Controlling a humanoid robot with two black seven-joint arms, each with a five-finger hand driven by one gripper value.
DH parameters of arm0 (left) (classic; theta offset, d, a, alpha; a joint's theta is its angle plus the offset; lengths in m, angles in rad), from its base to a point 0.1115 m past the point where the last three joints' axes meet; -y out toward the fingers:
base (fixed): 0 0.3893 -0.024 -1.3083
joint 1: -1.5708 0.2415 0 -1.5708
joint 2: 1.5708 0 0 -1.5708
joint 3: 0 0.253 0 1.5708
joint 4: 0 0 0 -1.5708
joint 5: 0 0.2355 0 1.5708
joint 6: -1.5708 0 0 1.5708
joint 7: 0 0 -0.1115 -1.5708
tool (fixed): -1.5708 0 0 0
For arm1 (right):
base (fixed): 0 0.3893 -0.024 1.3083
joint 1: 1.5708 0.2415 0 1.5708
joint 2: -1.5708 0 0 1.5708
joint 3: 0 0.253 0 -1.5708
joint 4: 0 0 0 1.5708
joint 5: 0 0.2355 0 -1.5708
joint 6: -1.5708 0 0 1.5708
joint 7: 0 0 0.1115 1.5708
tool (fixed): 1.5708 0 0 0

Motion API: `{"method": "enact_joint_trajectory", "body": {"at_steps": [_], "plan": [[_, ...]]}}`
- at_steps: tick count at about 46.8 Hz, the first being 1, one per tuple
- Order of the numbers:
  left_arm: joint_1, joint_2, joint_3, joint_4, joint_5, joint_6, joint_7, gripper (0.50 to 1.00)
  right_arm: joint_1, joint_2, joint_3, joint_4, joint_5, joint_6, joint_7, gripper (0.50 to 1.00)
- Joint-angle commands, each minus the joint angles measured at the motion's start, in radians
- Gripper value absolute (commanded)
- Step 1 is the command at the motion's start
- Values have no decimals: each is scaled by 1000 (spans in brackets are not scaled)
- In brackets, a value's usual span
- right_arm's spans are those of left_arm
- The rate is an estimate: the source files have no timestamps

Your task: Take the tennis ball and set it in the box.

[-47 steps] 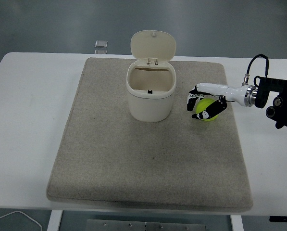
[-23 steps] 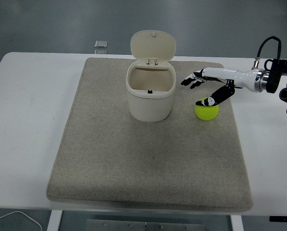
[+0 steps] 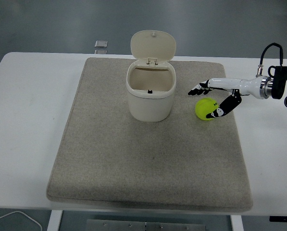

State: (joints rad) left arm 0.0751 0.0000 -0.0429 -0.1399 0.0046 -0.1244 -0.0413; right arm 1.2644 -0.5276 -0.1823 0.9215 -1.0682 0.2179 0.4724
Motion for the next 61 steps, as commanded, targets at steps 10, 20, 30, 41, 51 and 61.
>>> {"method": "enact_joint_trajectory", "body": {"at_steps": [10, 20, 30, 41, 51, 61], "plan": [[0, 0, 0, 0, 0, 0, 0, 996, -20, 12, -2, -10, -21, -3, 0, 860], [0, 0, 0, 0, 0, 0, 0, 996, -37, 15, -6, -29, -29, -17, 0, 858], [0, 0, 0, 0, 0, 0, 0, 996, -39, 14, -9, -30, -36, -25, 2, 846], [0, 0, 0, 0, 0, 0, 0, 996, -39, 18, -11, -38, -38, -35, 2, 736], [0, 0, 0, 0, 0, 0, 0, 996, -40, 18, -11, -46, -53, -35, 2, 676], [0, 0, 0, -1, 0, -1, 0, 996, -39, 18, -11, -46, -55, -35, 8, 552]]}}
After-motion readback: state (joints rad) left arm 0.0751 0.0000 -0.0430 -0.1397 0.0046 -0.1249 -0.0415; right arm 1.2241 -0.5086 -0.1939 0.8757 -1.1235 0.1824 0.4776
